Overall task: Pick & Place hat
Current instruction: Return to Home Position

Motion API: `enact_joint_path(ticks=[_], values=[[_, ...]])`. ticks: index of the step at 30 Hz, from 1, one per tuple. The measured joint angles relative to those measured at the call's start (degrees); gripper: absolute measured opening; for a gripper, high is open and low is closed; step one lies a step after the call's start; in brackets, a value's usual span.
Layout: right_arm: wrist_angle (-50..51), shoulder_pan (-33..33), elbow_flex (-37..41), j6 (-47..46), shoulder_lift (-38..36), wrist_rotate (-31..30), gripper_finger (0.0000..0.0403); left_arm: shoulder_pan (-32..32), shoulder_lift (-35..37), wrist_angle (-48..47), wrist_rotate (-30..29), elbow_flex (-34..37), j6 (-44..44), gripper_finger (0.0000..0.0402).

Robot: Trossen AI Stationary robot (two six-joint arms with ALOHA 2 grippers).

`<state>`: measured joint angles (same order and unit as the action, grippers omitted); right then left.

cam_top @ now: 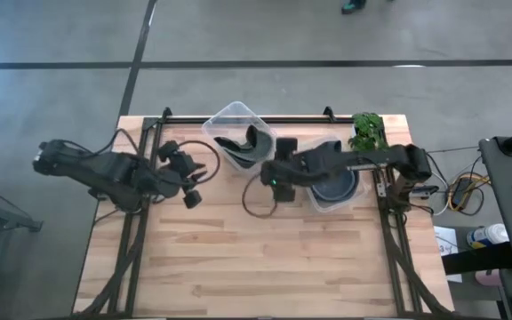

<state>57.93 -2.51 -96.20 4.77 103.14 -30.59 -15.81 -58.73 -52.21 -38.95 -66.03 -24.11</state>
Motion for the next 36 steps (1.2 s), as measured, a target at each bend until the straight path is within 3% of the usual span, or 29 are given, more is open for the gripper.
enact_joint_path(ticks=[6, 12, 17, 18, 20, 25, 29, 33, 36], values=[[0.57, -5.66, 1.65, -12.31, -4.76, 9.61, 0.0182, -0.02, 1.96, 1.65, 10.47, 0.03, 3.51, 0.0083], [-4.76, -10.12, 18.23, -27.13, -19.60, 9.45, 0.0182, 0.07, 16.10, 9.64, 10.96, 10.24, -1.67, 0.0083], [-3.47, -12.29, 27.56, -35.92, -33.74, 10.54, 0.0185, 0.10, 27.14, 10.74, 1.47, 17.89, -13.59, 0.0083], [-3.22, -12.40, 28.37, -40.74, -36.74, 11.14, 0.0185, -0.02, 29.20, 10.49, 3.16, 18.72, -20.94, 0.0083], [-5.52, -13.30, 30.50, -49.67, -42.37, 10.69, 0.0184, -0.30, 32.69, 14.19, 5.41, 21.40, -19.27, 0.0083], [-32.39, -18.50, 43.21, -32.51, -55.51, 9.20, 0.0183, -0.01, 40.66, 37.85, 18.70, 30.91, 1.84, 0.0083], [-56.28, -17.95, 60.02, -25.40, -67.23, 8.78, 0.0185, -0.02, 48.16, 49.13, 29.88, 41.04, 5.01, 0.0083], [-76.09, -17.83, 74.76, -21.59, -76.76, 14.26, 0.0182, 0.00, 54.83, 55.84, 30.97, 48.39, 4.91, 0.0083], [-83.57, -17.61, 81.26, -19.81, -83.11, 15.43, 0.0184, -0.02, 58.63, 57.73, 31.42, 50.28, 6.65, 0.0083]])
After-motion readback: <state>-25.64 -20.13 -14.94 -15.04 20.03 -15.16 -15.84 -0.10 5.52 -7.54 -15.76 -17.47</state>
